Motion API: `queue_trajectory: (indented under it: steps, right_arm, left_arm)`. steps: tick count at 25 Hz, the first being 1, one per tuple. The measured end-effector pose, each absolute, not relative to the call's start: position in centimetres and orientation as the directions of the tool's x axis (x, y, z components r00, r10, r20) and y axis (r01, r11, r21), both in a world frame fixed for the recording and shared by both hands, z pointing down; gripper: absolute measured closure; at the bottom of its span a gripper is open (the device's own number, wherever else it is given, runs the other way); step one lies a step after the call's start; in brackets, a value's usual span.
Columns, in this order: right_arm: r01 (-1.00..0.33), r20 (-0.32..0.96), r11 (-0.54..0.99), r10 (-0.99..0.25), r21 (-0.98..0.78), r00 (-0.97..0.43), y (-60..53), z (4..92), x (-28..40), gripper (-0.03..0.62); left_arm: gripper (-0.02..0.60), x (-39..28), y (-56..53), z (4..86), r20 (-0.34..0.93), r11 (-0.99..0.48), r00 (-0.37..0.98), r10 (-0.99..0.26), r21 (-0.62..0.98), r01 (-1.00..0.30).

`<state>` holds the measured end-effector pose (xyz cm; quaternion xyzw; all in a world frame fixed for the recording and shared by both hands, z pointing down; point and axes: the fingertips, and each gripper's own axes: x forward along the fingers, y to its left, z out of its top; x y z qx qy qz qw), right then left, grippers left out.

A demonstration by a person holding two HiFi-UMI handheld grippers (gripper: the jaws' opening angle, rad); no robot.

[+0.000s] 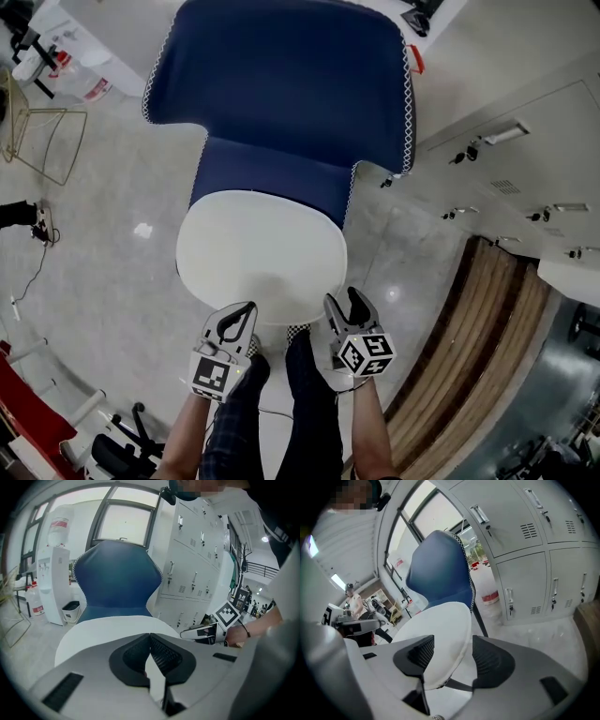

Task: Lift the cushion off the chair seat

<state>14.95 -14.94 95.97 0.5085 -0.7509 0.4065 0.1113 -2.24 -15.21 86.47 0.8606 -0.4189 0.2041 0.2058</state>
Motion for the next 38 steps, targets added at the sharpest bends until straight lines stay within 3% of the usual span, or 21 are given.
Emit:
queue_trajectory:
  steps: [13, 22, 25, 38]
  right_arm:
    - [-0.826, 0.569, 0.153, -0.657, -0.543, -0.495, -14.9, 98.9, 13.6, 0.322]
    - [-0.861, 0.590, 0.196, -0.656, -0.469, -0.471, -15.0, 98.5, 13.4, 0.326]
    - [-0.882, 0.607, 0.198, -0.660, -0.428, -0.443, -15.0, 98.2, 13.7, 0.393]
    - [-0.929, 0.646, 0.167, -0.677, -0.332, -0.352, -15.1, 97.3, 13.9, 0.553]
  left_arm:
    - [0.565, -3.2, -14.6, 89.4, 0.582, -0.558, 0.542, -0.606, 0.176, -0.811]
    - [0.565, -4.4, -15.2, 88.4, 0.546, -0.514, 0.537, -0.644, 0.212, -0.831]
    - [0.565, -4.5, -15.2, 88.2, 0.555, -0.521, 0.538, -0.635, 0.206, -0.828]
    - [0.565, -5.0, -15.1, 87.3, 0.532, -0.531, 0.548, -0.646, 0.203, -0.823]
